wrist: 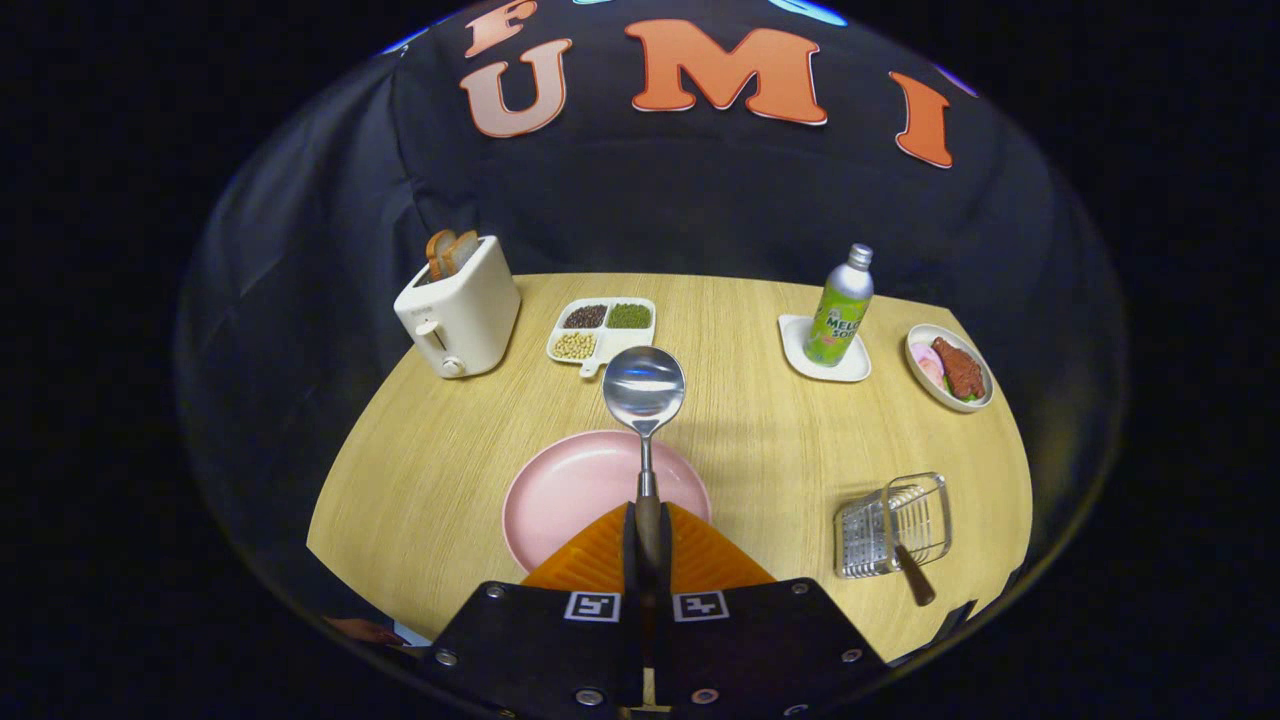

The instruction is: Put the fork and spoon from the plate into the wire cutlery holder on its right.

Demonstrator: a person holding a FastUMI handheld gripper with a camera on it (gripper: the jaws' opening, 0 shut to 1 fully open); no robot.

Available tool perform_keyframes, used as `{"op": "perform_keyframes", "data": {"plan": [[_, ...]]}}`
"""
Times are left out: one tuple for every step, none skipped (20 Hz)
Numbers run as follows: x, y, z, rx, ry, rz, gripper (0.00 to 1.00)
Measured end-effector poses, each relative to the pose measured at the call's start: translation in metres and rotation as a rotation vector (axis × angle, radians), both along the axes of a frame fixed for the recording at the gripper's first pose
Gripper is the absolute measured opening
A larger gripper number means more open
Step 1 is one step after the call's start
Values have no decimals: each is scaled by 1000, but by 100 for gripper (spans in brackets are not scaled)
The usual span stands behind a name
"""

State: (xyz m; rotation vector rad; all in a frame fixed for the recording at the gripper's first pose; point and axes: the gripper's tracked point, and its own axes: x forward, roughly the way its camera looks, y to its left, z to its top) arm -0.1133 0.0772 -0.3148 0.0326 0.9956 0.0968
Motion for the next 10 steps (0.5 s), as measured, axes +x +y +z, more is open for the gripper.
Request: {"op": "perform_keyframes", "data": {"plan": [[4, -9, 7, -10, -16, -5, 5], [5, -18, 15, -14, -30, -6, 5], [9, -27, 23, -17, -43, -14, 5], [10, -37, 28, -24, -50, -20, 5], [9, -51, 29, -56, -45, -25, 5], [7, -74, 28, -115, -26, -37, 5], [5, -88, 27, -152, -11, -44, 5], [4, -101, 27, -167, 0, -54, 5], [3, -108, 28, -171, 12, -67, 5], [1, -117, 27, -172, 26, -82, 5]]}}
